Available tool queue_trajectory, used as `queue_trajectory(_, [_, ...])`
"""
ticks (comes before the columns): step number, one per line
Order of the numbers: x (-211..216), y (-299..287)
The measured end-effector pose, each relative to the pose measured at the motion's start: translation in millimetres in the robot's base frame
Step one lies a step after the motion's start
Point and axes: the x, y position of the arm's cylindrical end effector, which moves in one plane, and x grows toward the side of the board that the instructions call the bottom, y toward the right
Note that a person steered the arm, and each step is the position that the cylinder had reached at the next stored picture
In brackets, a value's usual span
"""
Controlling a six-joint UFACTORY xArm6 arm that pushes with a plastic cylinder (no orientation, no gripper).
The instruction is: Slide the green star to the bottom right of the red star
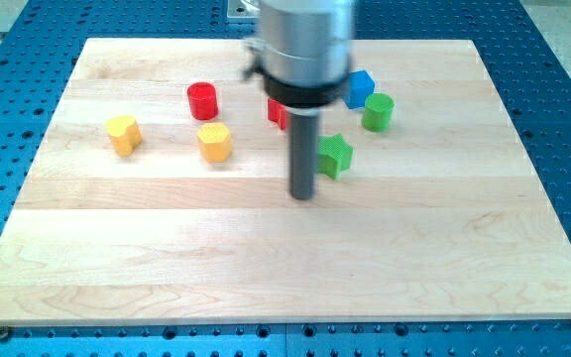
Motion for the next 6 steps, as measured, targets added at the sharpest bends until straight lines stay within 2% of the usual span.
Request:
queue_trajectory(1, [-11.2, 34.8])
queue_trajectory(2, [-42.0, 27.3])
queue_trajectory(3, [-7.9, 13.9])
queue_trajectory(4, [-29.9, -4.3])
queue_trajectory(5, [-64.5, -3.5])
queue_trajectory(6, [-81.6, -3.5])
